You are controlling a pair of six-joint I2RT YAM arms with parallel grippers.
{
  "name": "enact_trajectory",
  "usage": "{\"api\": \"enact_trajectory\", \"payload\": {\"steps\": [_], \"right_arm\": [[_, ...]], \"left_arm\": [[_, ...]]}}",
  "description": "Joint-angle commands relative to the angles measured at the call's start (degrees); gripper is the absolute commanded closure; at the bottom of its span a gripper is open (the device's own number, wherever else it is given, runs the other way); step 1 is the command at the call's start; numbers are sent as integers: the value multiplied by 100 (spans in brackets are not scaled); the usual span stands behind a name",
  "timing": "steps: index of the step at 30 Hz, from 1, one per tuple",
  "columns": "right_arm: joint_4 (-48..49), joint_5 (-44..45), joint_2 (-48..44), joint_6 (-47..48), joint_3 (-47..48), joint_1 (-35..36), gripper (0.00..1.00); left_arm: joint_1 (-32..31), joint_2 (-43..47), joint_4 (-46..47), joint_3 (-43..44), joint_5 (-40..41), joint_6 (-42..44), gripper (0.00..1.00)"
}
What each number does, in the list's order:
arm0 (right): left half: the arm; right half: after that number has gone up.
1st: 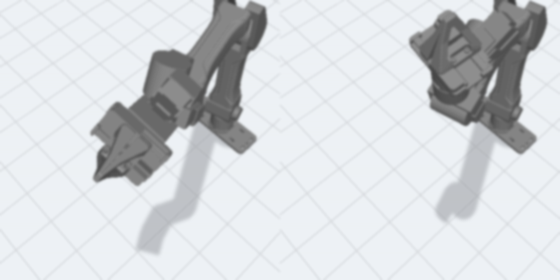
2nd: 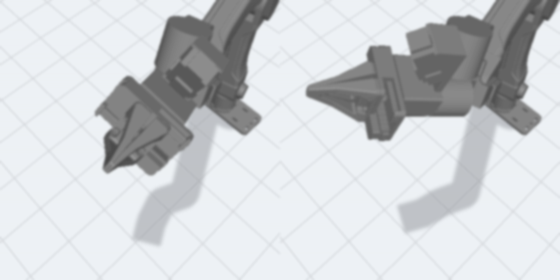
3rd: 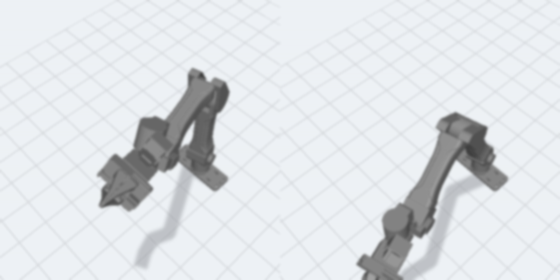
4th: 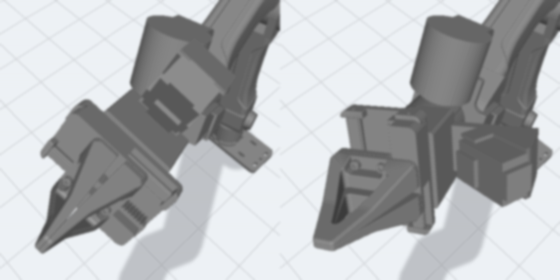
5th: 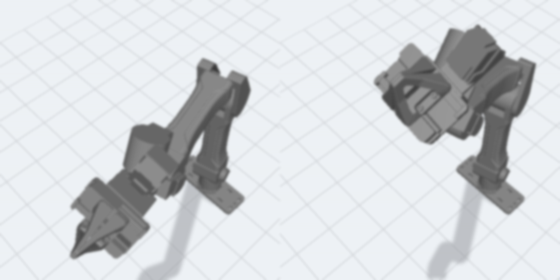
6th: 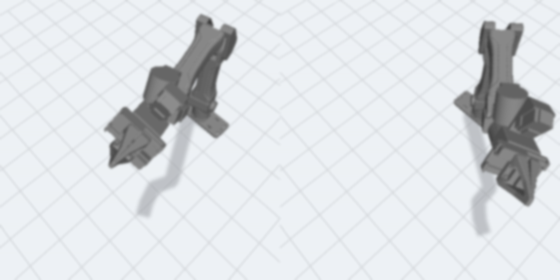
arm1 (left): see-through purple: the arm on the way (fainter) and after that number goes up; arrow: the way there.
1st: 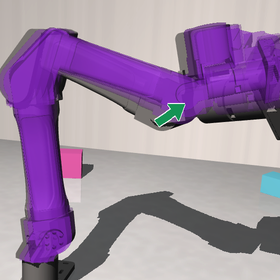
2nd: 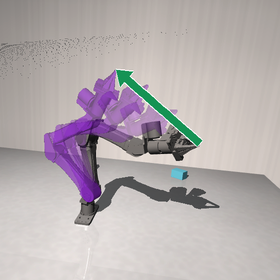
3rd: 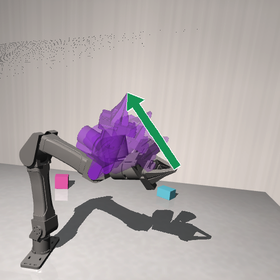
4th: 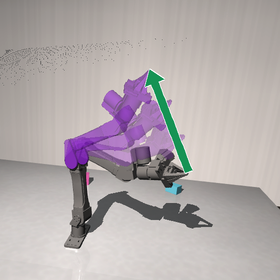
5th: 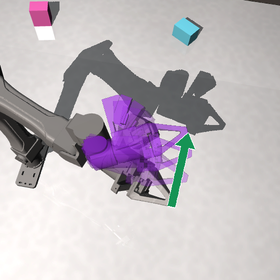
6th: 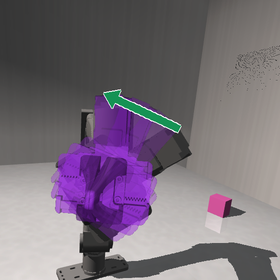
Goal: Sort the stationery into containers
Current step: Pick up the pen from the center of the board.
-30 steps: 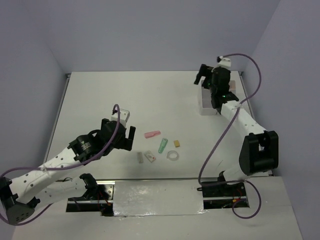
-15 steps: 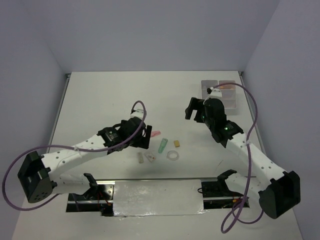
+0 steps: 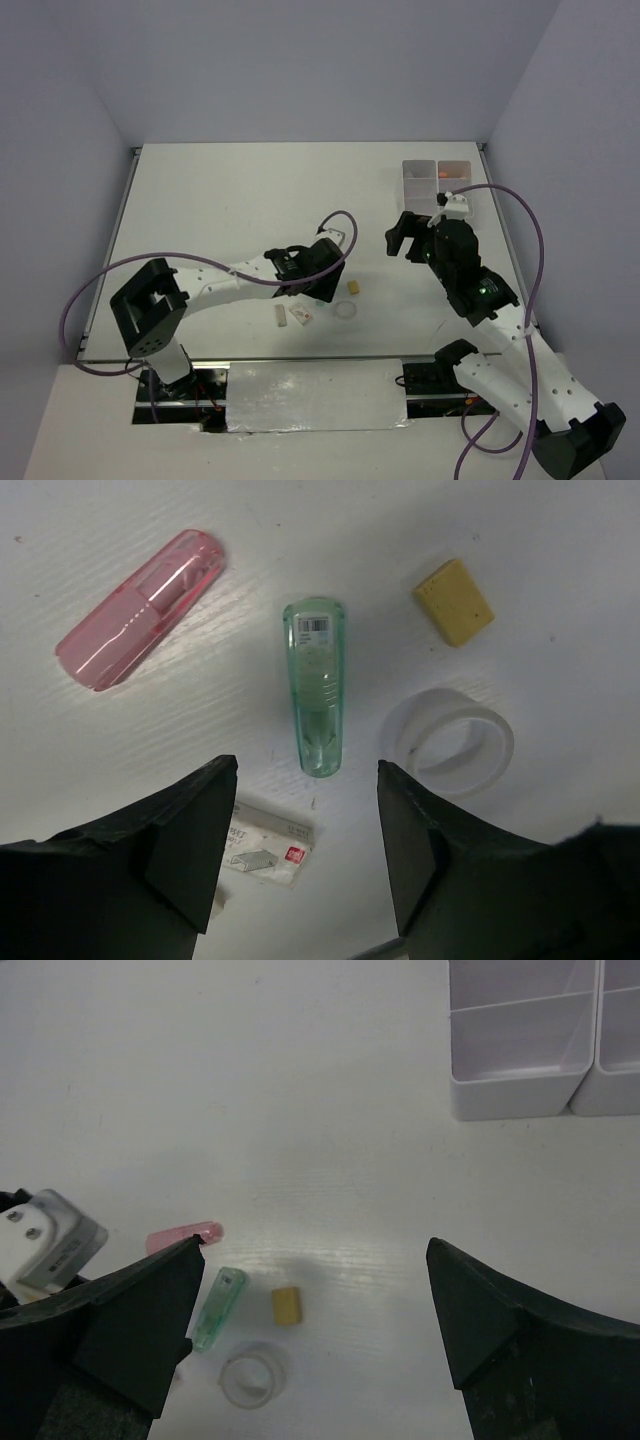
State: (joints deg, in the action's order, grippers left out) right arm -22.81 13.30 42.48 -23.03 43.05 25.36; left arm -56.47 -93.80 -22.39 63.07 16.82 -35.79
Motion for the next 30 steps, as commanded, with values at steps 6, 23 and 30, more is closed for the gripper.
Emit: {"api": "enact_trajectory", "payload": {"steps": [6, 23, 30], "right_arm": [[-242, -249, -231, 246, -156, 12, 0], [-22, -486, -732, 106, -279, 12, 0], [496, -1274, -1277, -561, -508, 21, 0]], "left_arm": [[-84, -823, 104, 496, -153, 116, 31], [-119, -1142, 410, 84, -38, 11, 100], [-303, 940, 1798, -874, 138, 300, 100]]}}
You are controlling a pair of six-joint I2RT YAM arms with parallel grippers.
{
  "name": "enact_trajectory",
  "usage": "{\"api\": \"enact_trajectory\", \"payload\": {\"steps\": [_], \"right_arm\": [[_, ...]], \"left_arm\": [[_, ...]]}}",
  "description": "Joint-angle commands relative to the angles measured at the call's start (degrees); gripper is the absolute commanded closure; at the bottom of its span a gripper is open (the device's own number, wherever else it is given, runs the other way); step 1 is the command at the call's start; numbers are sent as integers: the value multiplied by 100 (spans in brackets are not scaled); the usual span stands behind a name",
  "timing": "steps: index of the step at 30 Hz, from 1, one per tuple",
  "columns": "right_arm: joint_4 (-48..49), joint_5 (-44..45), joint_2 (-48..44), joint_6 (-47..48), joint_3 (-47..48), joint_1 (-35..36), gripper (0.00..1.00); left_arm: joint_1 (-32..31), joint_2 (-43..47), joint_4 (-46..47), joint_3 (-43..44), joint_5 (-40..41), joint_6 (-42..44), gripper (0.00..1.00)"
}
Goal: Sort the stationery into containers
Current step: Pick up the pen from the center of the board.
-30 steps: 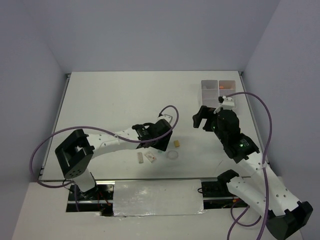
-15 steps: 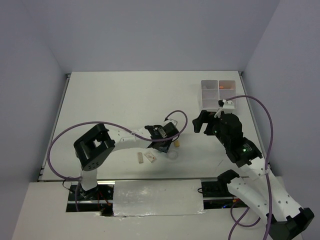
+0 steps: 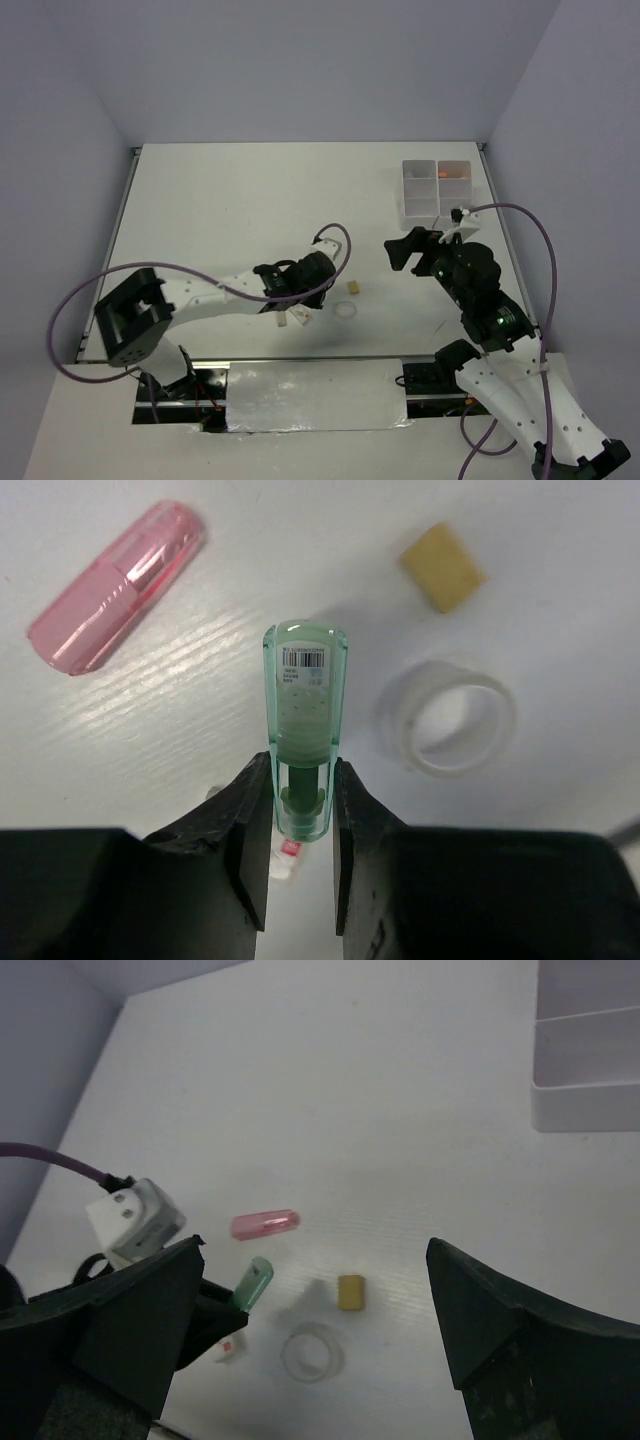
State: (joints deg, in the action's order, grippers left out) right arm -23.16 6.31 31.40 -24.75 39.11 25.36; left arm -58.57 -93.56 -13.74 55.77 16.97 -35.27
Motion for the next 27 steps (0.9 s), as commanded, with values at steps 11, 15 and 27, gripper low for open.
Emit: {"api": "enact_trajectory", "payload": {"steps": [11, 15, 27], "right_arm": [[2534, -1836, 348, -1848, -686, 809, 16], [2658, -1475, 867, -1805, -537, 1600, 19], [3186, -227, 1325, -1787, -563, 2306, 30]], "left_arm": [[-331, 2904, 2973, -1366, -18, 889, 100], [-322, 2975, 3000, -1254, -124, 995, 100], [-357, 2957, 2903, -1208, -308, 1074, 100]]}}
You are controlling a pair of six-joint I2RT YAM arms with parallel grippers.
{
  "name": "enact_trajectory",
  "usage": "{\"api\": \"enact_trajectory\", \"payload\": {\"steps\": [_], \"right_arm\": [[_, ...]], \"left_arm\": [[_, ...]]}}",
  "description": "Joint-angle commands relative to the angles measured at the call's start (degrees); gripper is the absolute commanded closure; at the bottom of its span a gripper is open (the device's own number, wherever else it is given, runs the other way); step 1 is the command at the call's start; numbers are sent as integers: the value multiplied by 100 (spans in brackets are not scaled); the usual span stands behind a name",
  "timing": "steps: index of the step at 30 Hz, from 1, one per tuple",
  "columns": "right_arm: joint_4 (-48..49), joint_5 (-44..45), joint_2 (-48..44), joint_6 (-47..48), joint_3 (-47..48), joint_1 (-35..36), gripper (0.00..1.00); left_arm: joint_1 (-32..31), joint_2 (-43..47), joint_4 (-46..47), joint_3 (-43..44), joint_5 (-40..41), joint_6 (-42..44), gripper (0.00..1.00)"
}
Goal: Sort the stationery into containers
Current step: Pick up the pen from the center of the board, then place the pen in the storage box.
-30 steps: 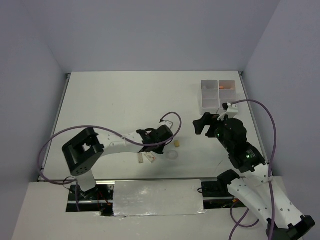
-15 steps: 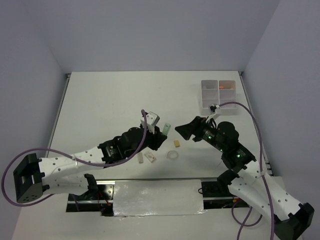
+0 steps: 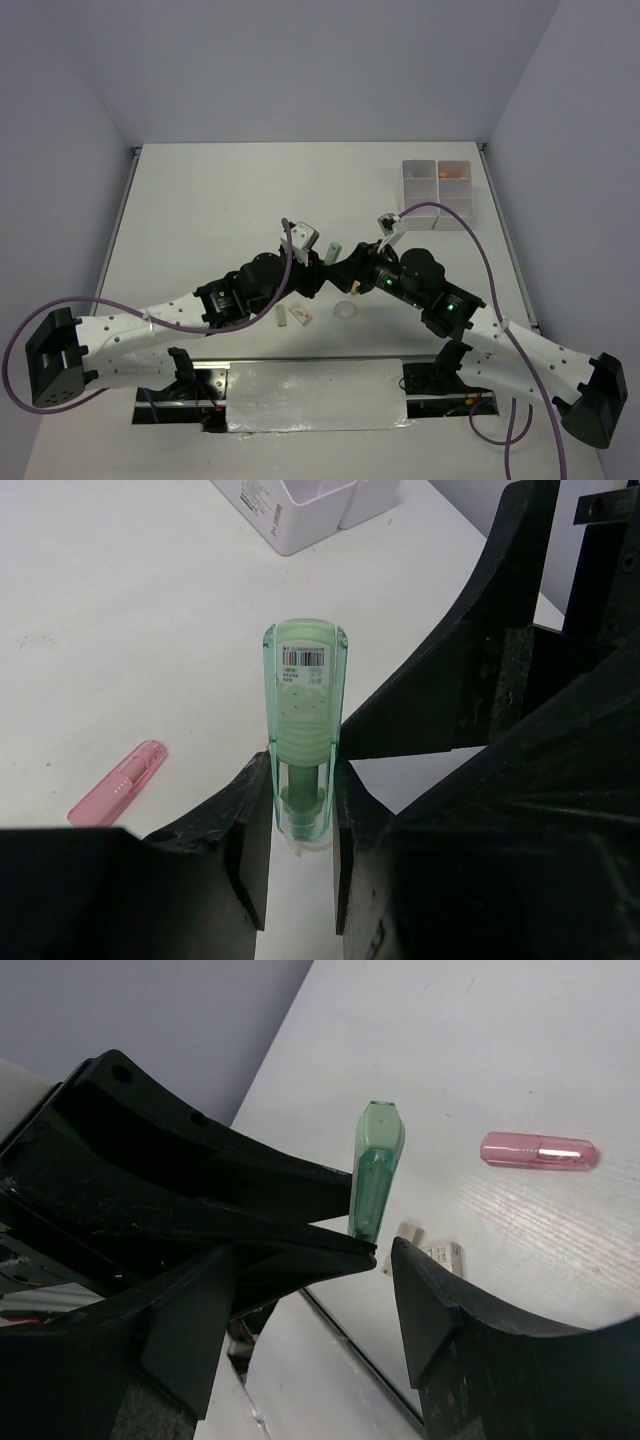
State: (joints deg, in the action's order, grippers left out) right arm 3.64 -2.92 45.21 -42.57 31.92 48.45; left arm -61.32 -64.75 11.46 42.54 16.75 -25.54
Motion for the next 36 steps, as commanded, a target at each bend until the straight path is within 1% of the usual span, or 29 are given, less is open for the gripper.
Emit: {"api": "enact_trajectory", "payload": {"steps": [1, 6, 9, 14, 17, 21, 23, 26, 29, 32, 33, 35, 36], "right_arm": [[506, 740, -82, 11, 174, 7, 30], [550, 1011, -39, 99, 262, -2, 35], [393, 1127, -38, 196, 367, -2, 35], [287, 1179, -565, 258, 315, -2, 33], [137, 1373, -733, 293, 297, -11, 32], [137, 1250, -575, 337, 455, -11, 32], [146, 1354, -391, 372, 516, -2, 33], [58, 1408, -101, 372, 639, -2, 35], [93, 1303, 145, 319, 675, -2, 38], [110, 1154, 304, 275, 675, -2, 44], [172, 1075, 304, 258, 631, -2, 49], [286, 1021, 278, 240, 552, 7, 54], [295, 1004, 269, 231, 543, -2, 63]], "left_arm": [[-91, 85, 383, 105, -278, 102, 100], [-91, 138, 462, 8, -348, 93, 100], [-91, 121, 436, 17, -348, 93, 100], [-91, 156, 216, -9, 29, 32, 100], [-99, 200, 268, -18, -49, 40, 100], [-99, 156, 242, 35, -110, 40, 100], [-108, 164, 321, -18, -155, 32, 100], [-108, 226, 401, -18, -173, 14, 100], [-108, 209, 348, 26, -146, 49, 100], [-108, 200, 321, 43, -93, 67, 100], [-117, 200, 321, 43, -85, 75, 100], [-108, 191, 321, 52, -58, 84, 100], [-117, 165, 321, 52, -49, 84, 100]]}}
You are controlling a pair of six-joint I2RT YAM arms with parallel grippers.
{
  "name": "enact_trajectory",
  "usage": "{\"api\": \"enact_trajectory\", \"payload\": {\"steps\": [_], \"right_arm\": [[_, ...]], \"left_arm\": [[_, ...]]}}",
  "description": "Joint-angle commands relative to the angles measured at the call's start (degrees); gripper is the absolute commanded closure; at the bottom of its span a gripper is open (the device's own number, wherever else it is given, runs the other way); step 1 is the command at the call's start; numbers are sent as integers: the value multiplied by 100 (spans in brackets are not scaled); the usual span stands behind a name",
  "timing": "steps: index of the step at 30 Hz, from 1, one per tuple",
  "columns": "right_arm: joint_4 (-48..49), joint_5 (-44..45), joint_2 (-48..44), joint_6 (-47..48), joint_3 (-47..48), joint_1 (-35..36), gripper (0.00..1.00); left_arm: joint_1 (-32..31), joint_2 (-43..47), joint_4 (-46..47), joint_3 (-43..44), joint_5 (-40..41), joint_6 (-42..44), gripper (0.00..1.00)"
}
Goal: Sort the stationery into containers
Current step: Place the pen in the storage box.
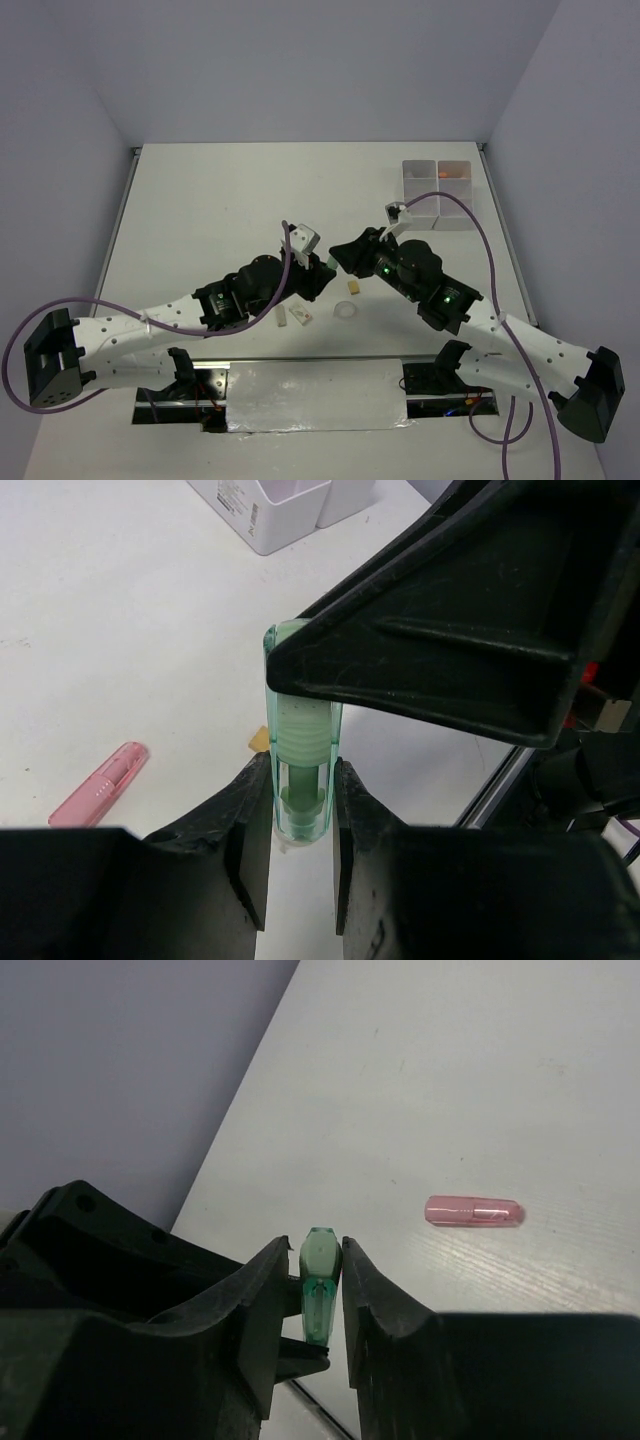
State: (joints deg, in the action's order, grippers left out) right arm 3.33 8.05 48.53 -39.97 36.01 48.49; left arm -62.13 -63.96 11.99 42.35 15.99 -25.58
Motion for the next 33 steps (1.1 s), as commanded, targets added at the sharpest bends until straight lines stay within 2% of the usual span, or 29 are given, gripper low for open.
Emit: {"api": "enact_trajectory", "payload": {"steps": [1, 5, 6, 7, 8, 10, 11, 12, 13, 15, 20, 23, 24, 26, 33], "right_arm": [[335, -137, -72, -29, 134, 3, 66], [475, -374, -46, -55, 99, -6, 71], [475, -392, 6, -55, 99, -6, 96], [458, -358, 51, -55, 99, -6, 100], [501, -340, 86, -38, 64, -6, 100], [685, -348, 139, 94, -23, -15, 100], [921, -348, 148, 155, -128, -24, 100], [1002, -296, 165, 304, -164, -41, 100], [1072, -235, 165, 401, -208, -128, 100], [1257, -103, 183, 716, -296, -348, 100], [1432, 126, 279, 1376, -218, -1751, 100], [1591, 687, 603, 2342, 62, -2228, 100], [1626, 906, 918, 2884, 169, -2334, 100], [1758, 1216, 1454, 3335, 459, -2789, 100], [2381, 725, 2766, 3416, 1127, -3908, 100]], "left_arm": [[-27, 77, 252, 81, 45, 89, 100], [-27, -19, 137, 195, 203, 89, 100], [-27, -46, 111, 212, 212, 80, 100], [-27, -55, 102, 239, 212, 89, 98], [-27, -63, 85, 256, 229, 89, 95], [-36, -46, 6, 274, 282, 54, 70], [-27, -29, -12, 257, 299, 45, 54], [-36, -2, -38, 248, 369, 10, 34], [-27, 15, -134, 256, 405, -8, 1], [-27, 16, -301, 326, 527, -34, 1], [-27, 24, -1794, 774, 1160, -385, 1], [-27, 295, -2540, 889, 1258, -570, 1], [-27, 358, -2700, 907, 1258, -623, 1], [-27, 629, -3069, 916, 1293, -702, 1], [-19, 1333, -3396, 600, 1504, -825, 1]]}}
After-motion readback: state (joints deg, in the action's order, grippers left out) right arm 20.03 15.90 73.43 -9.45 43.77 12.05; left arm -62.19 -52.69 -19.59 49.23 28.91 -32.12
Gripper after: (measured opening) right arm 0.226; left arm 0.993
